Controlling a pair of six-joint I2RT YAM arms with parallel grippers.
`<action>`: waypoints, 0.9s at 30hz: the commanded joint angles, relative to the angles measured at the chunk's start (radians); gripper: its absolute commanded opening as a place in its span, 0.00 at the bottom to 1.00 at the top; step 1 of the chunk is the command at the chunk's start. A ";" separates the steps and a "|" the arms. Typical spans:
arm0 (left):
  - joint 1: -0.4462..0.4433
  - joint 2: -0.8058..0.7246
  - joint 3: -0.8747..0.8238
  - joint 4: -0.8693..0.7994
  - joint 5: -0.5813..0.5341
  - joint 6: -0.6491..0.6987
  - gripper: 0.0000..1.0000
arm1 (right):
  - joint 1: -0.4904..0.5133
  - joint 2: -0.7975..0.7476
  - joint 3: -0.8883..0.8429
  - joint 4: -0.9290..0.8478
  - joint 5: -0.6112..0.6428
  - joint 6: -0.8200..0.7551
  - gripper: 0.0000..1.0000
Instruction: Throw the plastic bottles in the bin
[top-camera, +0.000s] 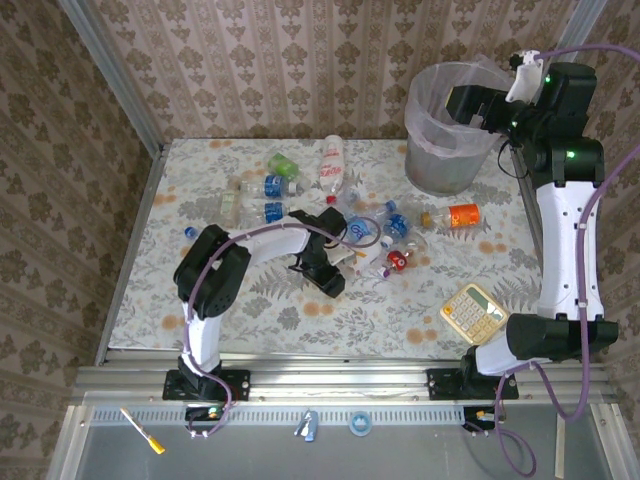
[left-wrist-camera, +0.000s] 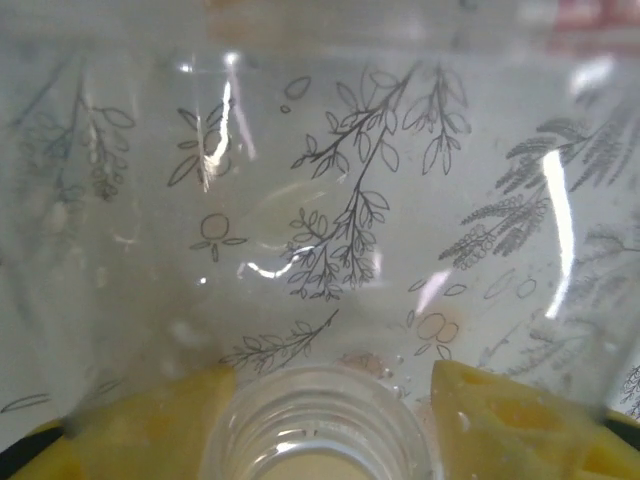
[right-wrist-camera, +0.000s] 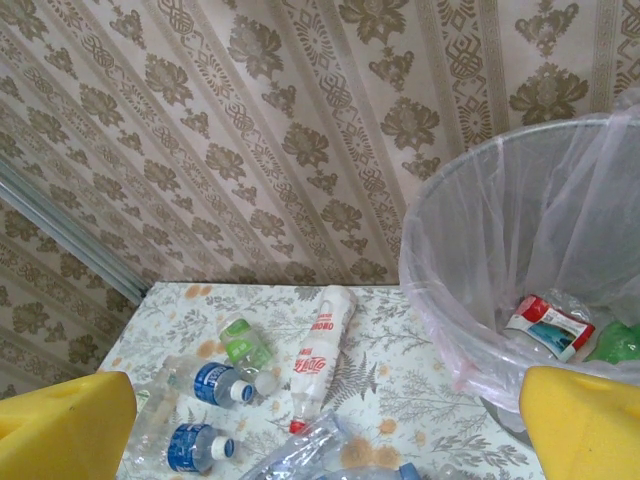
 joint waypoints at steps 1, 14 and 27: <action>-0.002 -0.063 -0.024 0.011 -0.010 -0.001 0.48 | 0.005 -0.028 -0.012 0.030 -0.023 0.009 1.00; -0.003 -0.172 -0.085 0.064 0.008 -0.007 0.38 | 0.005 -0.045 -0.052 0.051 -0.027 0.028 1.00; -0.003 -0.368 -0.156 0.160 -0.012 -0.055 0.36 | 0.006 -0.045 -0.052 0.029 -0.070 0.082 1.00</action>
